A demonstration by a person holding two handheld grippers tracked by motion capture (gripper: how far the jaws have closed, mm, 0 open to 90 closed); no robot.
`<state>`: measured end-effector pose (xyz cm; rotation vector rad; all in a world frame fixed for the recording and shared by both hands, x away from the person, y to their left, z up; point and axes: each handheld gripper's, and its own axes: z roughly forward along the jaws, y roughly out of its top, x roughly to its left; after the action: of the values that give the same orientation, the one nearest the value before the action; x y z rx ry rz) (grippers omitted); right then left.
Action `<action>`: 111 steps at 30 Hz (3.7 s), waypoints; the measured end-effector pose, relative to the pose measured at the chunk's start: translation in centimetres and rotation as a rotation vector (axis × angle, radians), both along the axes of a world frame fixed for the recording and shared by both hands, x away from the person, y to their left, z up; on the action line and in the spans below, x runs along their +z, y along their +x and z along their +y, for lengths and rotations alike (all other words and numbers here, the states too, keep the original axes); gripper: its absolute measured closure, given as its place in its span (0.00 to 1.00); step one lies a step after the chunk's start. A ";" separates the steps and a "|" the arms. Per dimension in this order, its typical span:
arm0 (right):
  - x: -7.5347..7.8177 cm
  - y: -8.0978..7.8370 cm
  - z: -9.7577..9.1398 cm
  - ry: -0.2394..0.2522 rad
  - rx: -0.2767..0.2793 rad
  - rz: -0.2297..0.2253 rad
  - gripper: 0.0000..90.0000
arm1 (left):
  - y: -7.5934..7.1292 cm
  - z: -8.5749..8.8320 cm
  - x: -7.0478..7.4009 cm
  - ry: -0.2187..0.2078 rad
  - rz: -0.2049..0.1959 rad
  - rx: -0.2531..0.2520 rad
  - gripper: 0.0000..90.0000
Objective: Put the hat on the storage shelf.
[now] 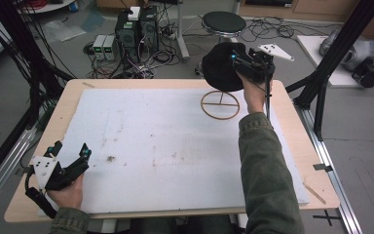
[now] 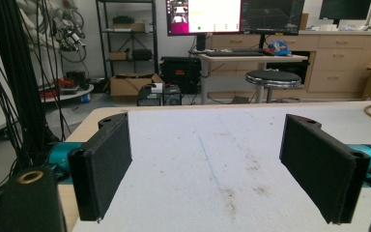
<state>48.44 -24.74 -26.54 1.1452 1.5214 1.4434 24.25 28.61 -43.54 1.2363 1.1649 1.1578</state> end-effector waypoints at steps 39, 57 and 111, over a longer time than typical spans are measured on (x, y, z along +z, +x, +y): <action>-4.1 -11.7 -6.6 -0.044 -0.111 0.095 0.18 | 0.3 -0.3 0.0 -0.013 0.016 -0.005 0.20; -8.2 -16.4 -8.6 -0.048 -0.200 0.091 0.15 | 0.3 -0.2 -0.1 -0.026 0.031 -0.001 0.20; -16.5 -19.2 -9.0 -0.089 -0.251 0.070 0.14 | 0.6 -0.1 -0.2 -0.028 0.060 0.011 0.19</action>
<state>29.23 -33.76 -43.01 1.2929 1.4164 1.1679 24.81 28.47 -43.76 1.2525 1.2294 1.1154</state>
